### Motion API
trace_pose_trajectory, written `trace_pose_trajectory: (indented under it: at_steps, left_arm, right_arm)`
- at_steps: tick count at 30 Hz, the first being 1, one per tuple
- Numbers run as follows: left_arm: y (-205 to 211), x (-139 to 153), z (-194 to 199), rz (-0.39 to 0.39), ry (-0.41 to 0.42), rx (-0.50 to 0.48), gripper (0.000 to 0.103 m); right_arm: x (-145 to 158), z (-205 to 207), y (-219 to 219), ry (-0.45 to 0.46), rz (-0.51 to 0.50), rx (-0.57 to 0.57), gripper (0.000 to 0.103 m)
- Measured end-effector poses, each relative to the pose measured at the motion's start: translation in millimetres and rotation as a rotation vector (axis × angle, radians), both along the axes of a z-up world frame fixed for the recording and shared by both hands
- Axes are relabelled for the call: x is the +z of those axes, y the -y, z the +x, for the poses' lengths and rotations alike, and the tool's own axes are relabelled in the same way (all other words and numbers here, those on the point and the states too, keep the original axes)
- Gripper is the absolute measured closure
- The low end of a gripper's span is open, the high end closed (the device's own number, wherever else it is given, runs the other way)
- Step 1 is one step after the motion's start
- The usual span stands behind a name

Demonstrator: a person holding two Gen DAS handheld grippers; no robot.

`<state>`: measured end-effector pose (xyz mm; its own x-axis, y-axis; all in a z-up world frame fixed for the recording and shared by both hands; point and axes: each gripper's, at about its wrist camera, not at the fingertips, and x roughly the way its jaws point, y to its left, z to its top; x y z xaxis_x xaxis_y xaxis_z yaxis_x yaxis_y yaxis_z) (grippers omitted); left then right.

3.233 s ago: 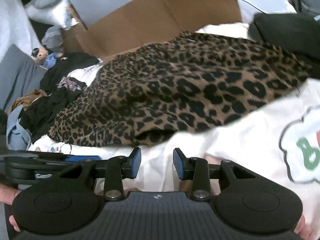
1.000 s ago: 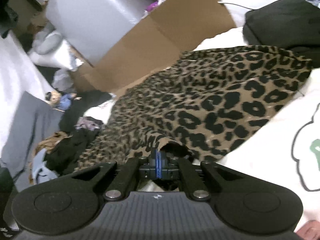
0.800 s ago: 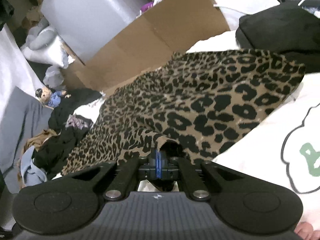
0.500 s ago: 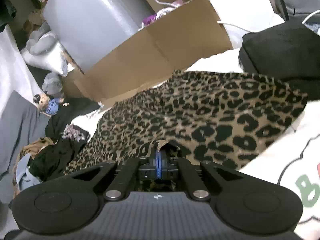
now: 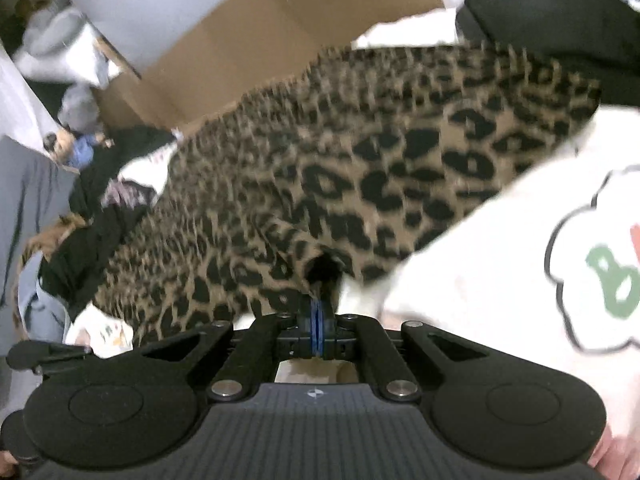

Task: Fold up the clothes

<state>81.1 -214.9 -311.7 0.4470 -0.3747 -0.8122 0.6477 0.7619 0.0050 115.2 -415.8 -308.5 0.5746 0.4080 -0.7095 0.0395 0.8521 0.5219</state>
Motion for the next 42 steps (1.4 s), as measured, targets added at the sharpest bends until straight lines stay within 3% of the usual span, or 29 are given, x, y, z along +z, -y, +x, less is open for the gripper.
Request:
trace_pose_trajectory:
  at_steps: [4,10,12,14,20,22,25,29,33,37,42]
  left_arm:
    - [-5,19,1,-0.055,0.012,0.001,0.094]
    - [-13,48,2,-0.137,0.031,0.003,0.093]
    - [-16,57,3,-0.163,0.038,0.005,0.091]
    - [-16,62,10,-0.169,0.054,0.020,0.089]
    - [-6,47,44,-0.120,0.063,0.082,0.089]
    - [-1,38,54,-0.115,0.046,0.109,0.089]
    - [7,20,64,-0.099,0.011,0.124,0.089]
    - [19,-6,66,-0.043,-0.066,0.115,0.089]
    - [21,-24,60,-0.002,-0.133,0.098,0.090]
    - [15,-20,59,-0.002,-0.155,0.089,0.089]
    - [-7,12,62,-0.017,-0.136,0.081,0.089]
  right_arm:
    - [6,-6,3,-0.010,-0.002,0.026,0.099]
    - [37,-11,17,0.105,0.017,-0.004,0.096]
    - [48,-7,19,0.151,0.011,-0.016,0.084]
    - [57,-1,20,0.198,0.002,-0.033,0.065]
    - [53,35,8,0.224,-0.051,-0.003,0.065]
    - [44,44,2,0.199,-0.064,0.011,0.070]
    - [29,53,-8,0.155,-0.098,0.024,0.086]
    - [11,53,-16,0.066,-0.145,0.042,0.092]
    - [-4,48,-21,-0.020,-0.177,0.078,0.091]
    - [-7,40,-19,-0.050,-0.171,0.075,0.090]
    - [3,28,-9,-0.044,-0.143,0.041,0.090]
